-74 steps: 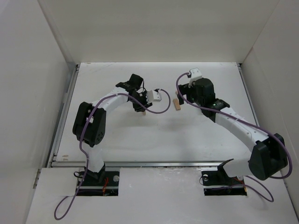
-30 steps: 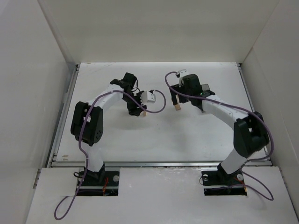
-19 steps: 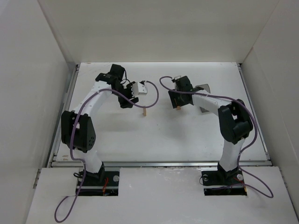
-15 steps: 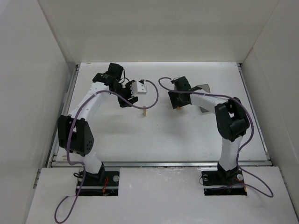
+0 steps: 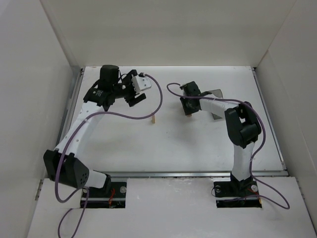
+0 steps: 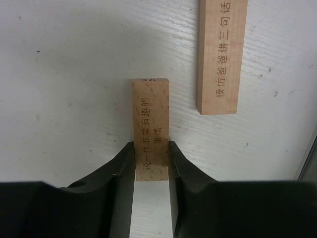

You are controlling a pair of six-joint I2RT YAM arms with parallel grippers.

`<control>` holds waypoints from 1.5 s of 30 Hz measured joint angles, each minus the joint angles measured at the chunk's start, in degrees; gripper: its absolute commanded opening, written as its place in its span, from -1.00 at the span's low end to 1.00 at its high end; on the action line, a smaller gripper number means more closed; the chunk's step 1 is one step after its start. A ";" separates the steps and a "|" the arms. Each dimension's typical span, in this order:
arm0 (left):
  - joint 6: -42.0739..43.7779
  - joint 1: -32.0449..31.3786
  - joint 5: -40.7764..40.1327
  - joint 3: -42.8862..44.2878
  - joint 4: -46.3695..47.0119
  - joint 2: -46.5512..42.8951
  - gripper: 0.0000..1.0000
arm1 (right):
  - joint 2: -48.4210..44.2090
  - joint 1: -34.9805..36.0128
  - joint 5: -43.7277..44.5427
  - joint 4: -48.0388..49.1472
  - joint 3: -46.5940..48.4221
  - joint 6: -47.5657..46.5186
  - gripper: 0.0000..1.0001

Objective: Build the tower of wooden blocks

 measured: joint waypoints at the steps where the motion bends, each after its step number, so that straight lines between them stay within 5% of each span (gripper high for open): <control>1: -2.51 0.00 -0.26 -1.51 3.26 -1.81 0.43 | 0.00 0.00 -0.35 0.00 0.02 -0.28 -1.00; 9: -14.51 0.02 2.10 -10.14 20.06 -10.27 0.78 | -8.55 0.11 -9.51 4.13 -6.78 -5.22 -1.00; 18: -7.87 0.02 16.68 4.02 5.09 0.94 0.70 | -39.76 4.28 -30.56 24.63 -20.13 -17.99 -1.00; 33: 7.39 -5.75 26.45 10.82 -12.85 5.16 0.32 | -38.73 6.54 -41.51 25.77 -20.76 -28.20 -1.00; 45: 7.82 -7.74 25.88 10.80 -13.53 6.69 0.09 | -38.73 8.13 -41.68 25.73 -20.76 -29.24 -1.00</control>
